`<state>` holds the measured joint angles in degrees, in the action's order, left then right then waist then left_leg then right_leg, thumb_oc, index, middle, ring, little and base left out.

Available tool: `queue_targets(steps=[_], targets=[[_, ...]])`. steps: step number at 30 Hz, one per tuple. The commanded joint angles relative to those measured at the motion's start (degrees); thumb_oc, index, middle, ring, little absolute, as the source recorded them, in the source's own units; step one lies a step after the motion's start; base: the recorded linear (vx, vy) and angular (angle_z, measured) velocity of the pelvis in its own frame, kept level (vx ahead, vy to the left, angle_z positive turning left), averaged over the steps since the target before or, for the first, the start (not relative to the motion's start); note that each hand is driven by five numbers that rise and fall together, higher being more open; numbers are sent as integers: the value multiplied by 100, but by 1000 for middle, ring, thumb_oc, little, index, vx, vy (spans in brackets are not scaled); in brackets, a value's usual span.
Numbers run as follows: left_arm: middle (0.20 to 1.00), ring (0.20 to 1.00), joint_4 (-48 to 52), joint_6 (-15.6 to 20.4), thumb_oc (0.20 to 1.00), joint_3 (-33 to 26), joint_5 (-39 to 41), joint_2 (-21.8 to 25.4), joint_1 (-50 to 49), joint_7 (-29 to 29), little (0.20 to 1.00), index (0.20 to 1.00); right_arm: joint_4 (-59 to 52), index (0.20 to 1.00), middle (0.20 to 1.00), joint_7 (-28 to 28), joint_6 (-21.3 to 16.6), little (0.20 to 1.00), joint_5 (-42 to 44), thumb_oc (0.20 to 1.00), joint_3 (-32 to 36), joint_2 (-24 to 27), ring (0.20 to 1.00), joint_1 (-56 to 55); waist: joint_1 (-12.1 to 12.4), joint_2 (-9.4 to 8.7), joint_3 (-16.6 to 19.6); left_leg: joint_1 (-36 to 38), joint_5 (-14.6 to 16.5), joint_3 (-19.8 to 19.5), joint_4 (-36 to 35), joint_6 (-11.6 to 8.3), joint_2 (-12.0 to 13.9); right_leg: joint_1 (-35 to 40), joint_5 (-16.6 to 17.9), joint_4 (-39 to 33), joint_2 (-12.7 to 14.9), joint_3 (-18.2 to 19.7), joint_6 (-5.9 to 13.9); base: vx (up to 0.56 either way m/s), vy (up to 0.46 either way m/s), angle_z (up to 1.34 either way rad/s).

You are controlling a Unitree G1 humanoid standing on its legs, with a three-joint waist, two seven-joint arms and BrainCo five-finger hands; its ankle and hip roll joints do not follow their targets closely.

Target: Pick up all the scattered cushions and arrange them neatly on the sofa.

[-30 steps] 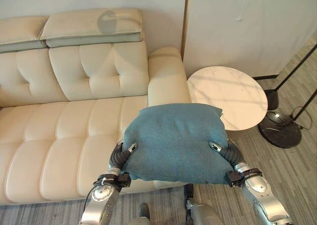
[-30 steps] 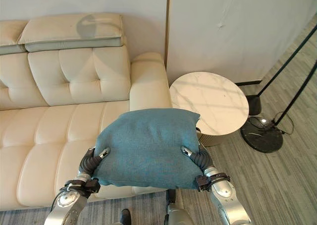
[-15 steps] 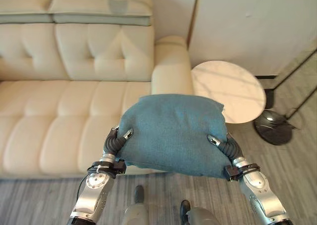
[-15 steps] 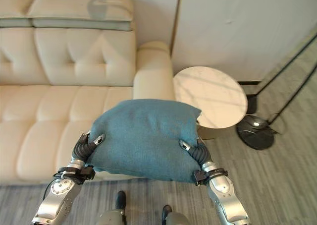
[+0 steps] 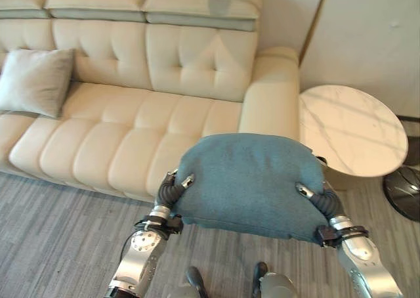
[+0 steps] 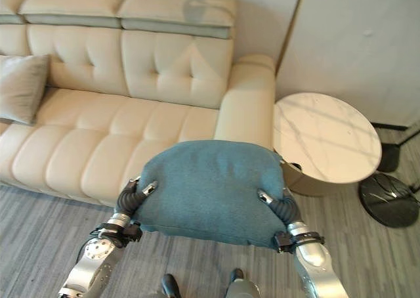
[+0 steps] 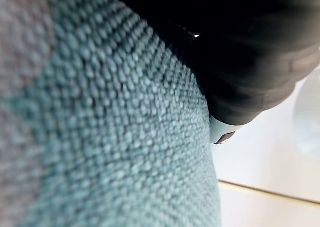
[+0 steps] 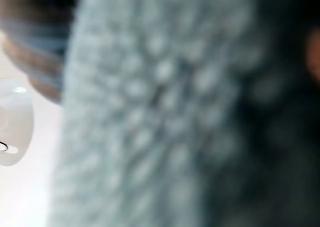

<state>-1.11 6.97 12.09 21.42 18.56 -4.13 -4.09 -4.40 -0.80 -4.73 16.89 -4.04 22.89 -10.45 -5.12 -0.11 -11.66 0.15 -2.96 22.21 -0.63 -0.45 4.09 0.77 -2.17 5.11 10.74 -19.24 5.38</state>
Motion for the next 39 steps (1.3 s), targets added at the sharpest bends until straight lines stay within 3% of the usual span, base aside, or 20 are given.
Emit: queue_targets(steps=[1, 10, 13, 16, 17, 18, 19, 21, 24, 26, 27, 29, 31, 32, 33, 35, 36, 37, 38, 39], targets=[[200, 200, 621, 523, 200, -128, 114, 28, 181, 286, 200, 200, -365, 200, 200, -138, -585, 200, 93, 200, -234, -177, 200, 668, 45, -135, 471, 90, 220, -254, -157, -451, 117, 306, 9, -735, -517, 101, 109, 35, 72, 30], [200, 200, 653, 479, 200, -301, 51, 209, 20, 301, 200, 200, -386, 200, 200, -237, -529, 200, 204, 200, -340, -332, 200, 800, 283, -267, 405, -161, 450, -599, 64, -186, -163, 256, -55, -404, -265, 231, 247, 56, 161, 12], [200, 200, 669, 472, 200, -326, 53, 258, 37, 247, 200, 200, -483, 200, 200, -255, -537, 200, 177, 200, -368, -418, 200, 827, 370, -235, 302, -218, 541, -784, 98, -11, -342, -55, -78, 416, -5, 274, 306, 80, 222, 5], [200, 200, 665, 464, 200, -295, 6, 303, 82, 210, 200, 200, -556, 200, 200, -253, -535, 200, 90, 200, -390, -453, 200, 793, 368, -186, 126, -170, 671, -961, 170, 150, -499, -447, 218, 1440, 243, 336, 330, 139, 237, 26], [200, 200, 643, 468, 200, -266, -39, 343, 87, 225, 200, 200, -607, 200, 200, -300, -551, 200, 150, 200, -375, -496, 200, 690, 300, -129, 43, -86, 770, -1106, 193, 176, -523, -790, 218, 1915, 75, 546, 278, 154, 154, 51], [200, 200, 642, 468, 200, -265, -39, 342, 87, 226, 200, 200, -608, 200, 200, -301, -550, 200, 151, 200, -374, -495, 200, 688, 302, -132, 46, -90, 774, -1104, 197, 176, -526, -801, 210, 1929, 79, 550, 278, 209, 134, 56], [200, 200, 632, 474, 200, -247, -39, 340, 85, 236, 200, 200, -611, 200, 200, -333, -544, 200, 207, 200, -370, -500, 200, 647, 234, -81, 34, -28, 802, -1211, 154, 169, -530, -1054, 136, 1970, -166, 701, 222, 196, 84, 66], [200, 200, 646, 501, 200, -273, -41, 352, 36, 233, 200, 200, -595, 200, 200, -366, -553, 200, 308, 200, -371, -420, 200, 671, 103, -25, -75, 202, 932, -1331, 80, 152, -617, -1490, 52, 1464, -468, 760, 173, 377, 103, 67], [200, 200, 663, 511, 200, -314, -42, 345, 37, 212, 200, 200, -587, 200, 200, -384, -577, 200, 419, 200, -367, -359, 200, 738, 21, -10, -148, 532, 1115, -1407, -28, 128, -688, -1825, 228, 1026, -572, 560, 235, 319, 24, 38], [200, 200, 592, 520, 200, -369, -73, 283, 65, 184, 200, 200, -548, 200, 200, -401, -588, 200, 465, 200, -373, -344, 200, 772, -58, -64, -135, 790, 1249, -1476, -74, 72, -808, -1988, 531, 425, -598, 191, 390, 388, -37, 22], [200, 200, 593, 527, 200, -381, -79, 269, 69, 208, 200, 200, -540, 200, 200, -407, -583, 200, 477, 200, -369, -337, 200, 764, -75, -49, -134, 904, 1332, -1494, -72, 30, -802, -1979, 543, 217, -583, -90, 411, 610, -126, 28], [200, 200, 629, 550, 200, -321, -94, 215, 36, 334, 200, 200, -562, 200, 200, -426, -595, 200, 507, 200, -295, -316, 200, 591, -171, -71, -48, 1069, 1524, -1596, 81, -24, -829, -1844, 467, -23, -572, -169, 329, 448, -110, 25], [200, 200, 627, 549, 200, -215, -105, 82, 12, 397, 200, 200, -560, 200, 200, -491, -659, 200, 544, 200, -136, -270, 200, 341, -301, 15, 104, 1066, 1367, -1680, 582, -246, -761, -1585, 511, 36, -659, 77, 101, 457, -121, 67], [200, 200, 680, 548, 200, -190, -57, 99, -35, 463, 200, 200, -525, 200, 200, -428, -664, 200, 504, 200, -73, -182, 200, 355, -375, 89, 153, 899, 1040, -1441, 1341, -523, -531, -1348, 430, 43, -616, -53, 3, 521, -148, 102], [200, 200, 712, 558, 200, -179, -7, 100, -54, 508, 200, 200, -524, 200, 200, -438, -666, 200, 538, 200, -60, -129, 200, 347, -413, 106, 161, 739, 806, -1292, 1800, -633, -391, -1164, 367, -24, -667, 28, -73, 342, -91, 68], [200, 200, 693, 563, 200, -201, 12, 82, -48, 471, 200, 200, -482, 200, 200, -394, -669, 200, 550, 200, -27, -85, 200, 339, -423, 110, 188, 598, 626, -1106, 2206, -708, -239, -994, 276, -109, -723, 68, -159, 270, -97, 3], [200, 200, 663, 527, 200, -189, 38, 86, -35, 464, 200, 200, -453, 200, 200, -340, -643, 200, 514, 200, -1, -1, 200, 367, -387, 41, 185, 203, 695, -840, 2485, -563, -132, -690, 140, -220, -713, 208, -215, 333, -111, -33], [200, 200, 661, 527, 200, -187, 39, 86, -33, 464, 200, 200, -454, 200, 200, -339, -642, 200, 514, 200, 1, -2, 200, 366, -378, 47, 184, 195, 709, -833, 2505, -563, -122, -694, 140, -219, -721, 215, -217, 429, -41, -46], [200, 200, 656, 508, 200, -209, 0, 83, -15, 452, 200, 200, -494, 200, 200, -301, -633, 200, 422, 200, 72, 38, 200, 386, -355, -37, 206, -33, 977, -728, 2119, -387, -80, -517, 86, -312, -679, 395, -143, 208, 21, -47], [200, 200, 655, 508, 200, -208, -1, 83, -14, 451, 200, 200, -496, 200, 200, -300, -631, 200, 421, 200, 74, 38, 200, 384, -344, -36, 203, -23, 981, -718, 2116, -384, -80, -515, 83, -310, -681, 405, -140, 333, 41, -57]])
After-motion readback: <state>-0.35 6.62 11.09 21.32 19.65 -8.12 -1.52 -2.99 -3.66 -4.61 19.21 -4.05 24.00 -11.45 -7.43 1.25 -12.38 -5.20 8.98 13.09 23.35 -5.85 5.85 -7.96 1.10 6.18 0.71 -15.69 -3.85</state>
